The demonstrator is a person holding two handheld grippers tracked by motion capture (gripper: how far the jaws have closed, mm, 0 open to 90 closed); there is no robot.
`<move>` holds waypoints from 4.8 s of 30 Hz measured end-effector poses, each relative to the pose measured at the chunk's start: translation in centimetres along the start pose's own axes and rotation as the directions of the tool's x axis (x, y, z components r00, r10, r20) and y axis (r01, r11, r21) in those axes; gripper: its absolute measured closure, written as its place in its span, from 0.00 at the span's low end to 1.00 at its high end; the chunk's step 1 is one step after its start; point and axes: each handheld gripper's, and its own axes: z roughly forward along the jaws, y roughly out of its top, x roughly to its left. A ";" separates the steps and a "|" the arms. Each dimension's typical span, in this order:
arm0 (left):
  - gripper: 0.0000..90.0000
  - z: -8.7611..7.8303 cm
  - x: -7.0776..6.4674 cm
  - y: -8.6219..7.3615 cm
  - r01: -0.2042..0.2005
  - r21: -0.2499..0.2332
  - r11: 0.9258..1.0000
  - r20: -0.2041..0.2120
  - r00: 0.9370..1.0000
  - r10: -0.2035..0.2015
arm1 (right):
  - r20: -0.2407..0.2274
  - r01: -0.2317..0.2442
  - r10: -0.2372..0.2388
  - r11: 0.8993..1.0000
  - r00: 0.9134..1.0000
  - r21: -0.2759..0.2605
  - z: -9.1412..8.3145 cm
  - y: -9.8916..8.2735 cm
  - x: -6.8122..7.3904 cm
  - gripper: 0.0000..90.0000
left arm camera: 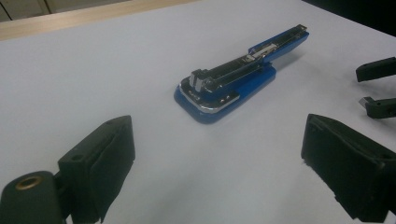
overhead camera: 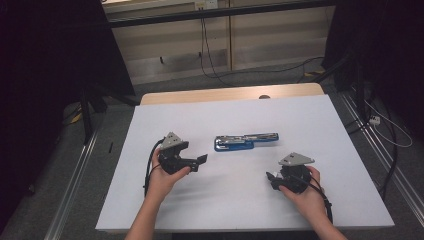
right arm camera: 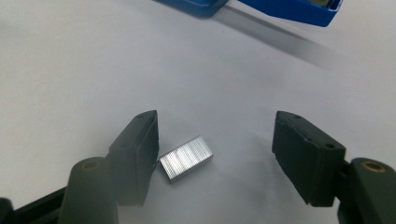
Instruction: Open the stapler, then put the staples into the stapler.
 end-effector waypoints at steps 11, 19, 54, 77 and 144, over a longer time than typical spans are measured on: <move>0.11 0.1 -0.1 0.1 -0.011 0.005 1.000 0.002 1.000 0.011 | -0.002 -0.034 0.034 0.999 0.999 0.018 -0.9 -0.6 -1.0 0.43; 0.12 0.0 -0.1 0.2 -0.016 0.002 1.000 -0.001 1.000 0.016 | -0.017 -0.060 0.060 0.998 0.998 0.029 -1.4 -0.9 -1.4 0.57; 0.13 0.2 -0.2 0.3 -0.045 0.009 0.999 -0.002 0.999 0.045 | -0.156 0.004 0.038 0.965 0.987 0.264 -0.2 2.7 -2.1 0.88; 0.12 -0.7 0.7 0.1 -0.026 0.007 1.000 0.002 1.000 0.026 | -0.355 0.185 -0.097 0.957 0.930 0.223 0.8 9.9 -1.5 0.88; 0.10 -1.4 1.0 -0.1 -0.005 0.016 1.000 0.016 1.000 0.005 | -0.498 0.420 -0.305 0.897 0.812 0.136 5.8 19.6 -2.0 0.88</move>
